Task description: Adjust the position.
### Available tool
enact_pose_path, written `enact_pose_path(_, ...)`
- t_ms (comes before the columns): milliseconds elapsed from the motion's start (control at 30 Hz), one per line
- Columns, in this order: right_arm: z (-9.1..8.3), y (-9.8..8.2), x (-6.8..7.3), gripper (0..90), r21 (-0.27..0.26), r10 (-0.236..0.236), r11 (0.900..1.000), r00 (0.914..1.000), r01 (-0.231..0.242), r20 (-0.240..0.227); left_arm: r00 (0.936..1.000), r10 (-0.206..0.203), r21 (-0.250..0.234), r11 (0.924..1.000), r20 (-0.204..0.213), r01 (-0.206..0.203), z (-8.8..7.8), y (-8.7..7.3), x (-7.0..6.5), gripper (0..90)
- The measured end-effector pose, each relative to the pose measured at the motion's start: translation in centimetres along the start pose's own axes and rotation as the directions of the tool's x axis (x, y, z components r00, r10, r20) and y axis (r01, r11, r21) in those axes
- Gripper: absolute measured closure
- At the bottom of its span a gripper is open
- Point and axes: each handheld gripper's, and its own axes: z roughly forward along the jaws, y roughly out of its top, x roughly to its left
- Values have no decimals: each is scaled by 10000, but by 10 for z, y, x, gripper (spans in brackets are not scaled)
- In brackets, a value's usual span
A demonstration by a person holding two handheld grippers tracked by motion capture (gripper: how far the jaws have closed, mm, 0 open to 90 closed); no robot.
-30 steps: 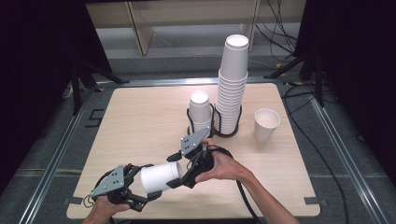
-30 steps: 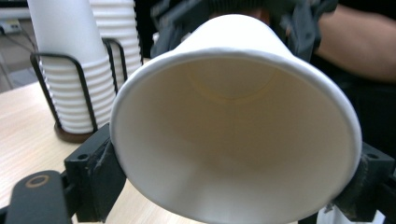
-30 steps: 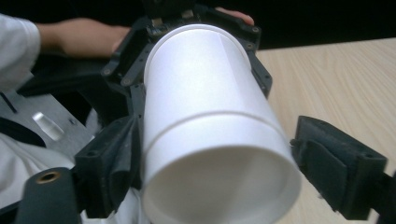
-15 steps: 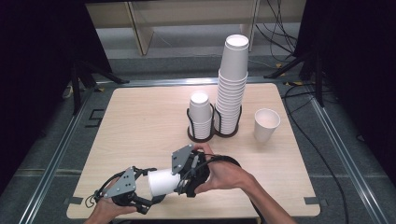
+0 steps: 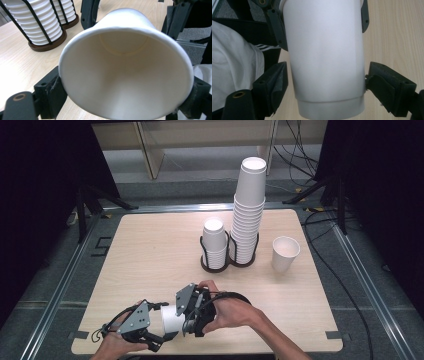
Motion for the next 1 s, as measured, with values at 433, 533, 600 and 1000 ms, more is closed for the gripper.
enact_pose_path(433,16,5,4,181,526,-366,9979,9991,377,-218,9999,126,224,9997,49,-127,1,0,-1,126)
enact_pose_path(533,18,6,4,181,583,-444,9973,9989,453,-158,9999,74,218,9997,72,-75,2,-1,-2,126)
enact_pose_path(600,19,7,3,186,588,-557,9967,9984,561,-83,9999,129,268,9996,92,-132,2,-1,-1,124)
enact_pose_path(1000,21,2,3,234,440,-475,9978,9983,490,-335,9993,93,26,10000,354,-94,3,-3,0,116)
